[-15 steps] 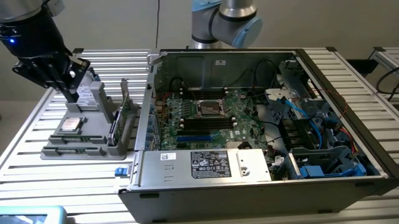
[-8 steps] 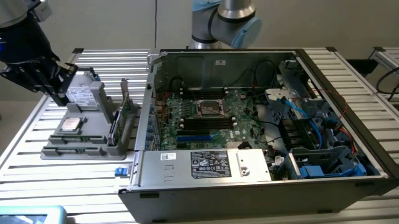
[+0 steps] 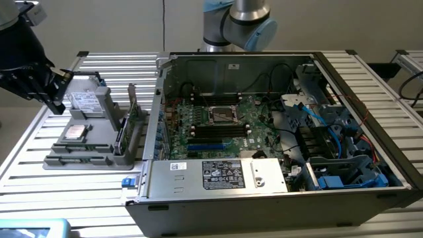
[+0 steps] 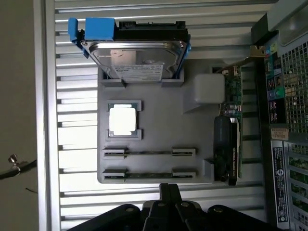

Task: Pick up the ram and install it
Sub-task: 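Reach for the ram, then pick up the ram and move it above insertion slot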

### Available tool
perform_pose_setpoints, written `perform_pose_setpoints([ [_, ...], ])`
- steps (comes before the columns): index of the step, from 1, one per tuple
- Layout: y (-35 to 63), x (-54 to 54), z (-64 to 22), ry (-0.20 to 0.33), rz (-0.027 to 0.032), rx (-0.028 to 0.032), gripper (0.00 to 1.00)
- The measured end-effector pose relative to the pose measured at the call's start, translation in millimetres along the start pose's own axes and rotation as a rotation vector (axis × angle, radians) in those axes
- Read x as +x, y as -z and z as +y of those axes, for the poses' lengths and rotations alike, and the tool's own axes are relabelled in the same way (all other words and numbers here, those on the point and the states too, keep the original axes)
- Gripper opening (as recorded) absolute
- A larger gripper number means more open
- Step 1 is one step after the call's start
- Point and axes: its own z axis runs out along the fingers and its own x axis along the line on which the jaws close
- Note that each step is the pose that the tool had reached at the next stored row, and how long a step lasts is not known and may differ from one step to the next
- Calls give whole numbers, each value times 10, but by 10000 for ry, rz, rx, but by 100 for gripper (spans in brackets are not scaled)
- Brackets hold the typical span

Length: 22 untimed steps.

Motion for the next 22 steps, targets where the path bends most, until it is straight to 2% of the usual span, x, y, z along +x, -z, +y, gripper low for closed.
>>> perform_pose_setpoints([
  [2,-10,21,5,0,-2,8,11],
  [4,-21,36,18,1,-3,47,11],
  [8,-40,43,42,3,-6,84,11],
  [22,-61,45,59,14,-6,90,11],
])
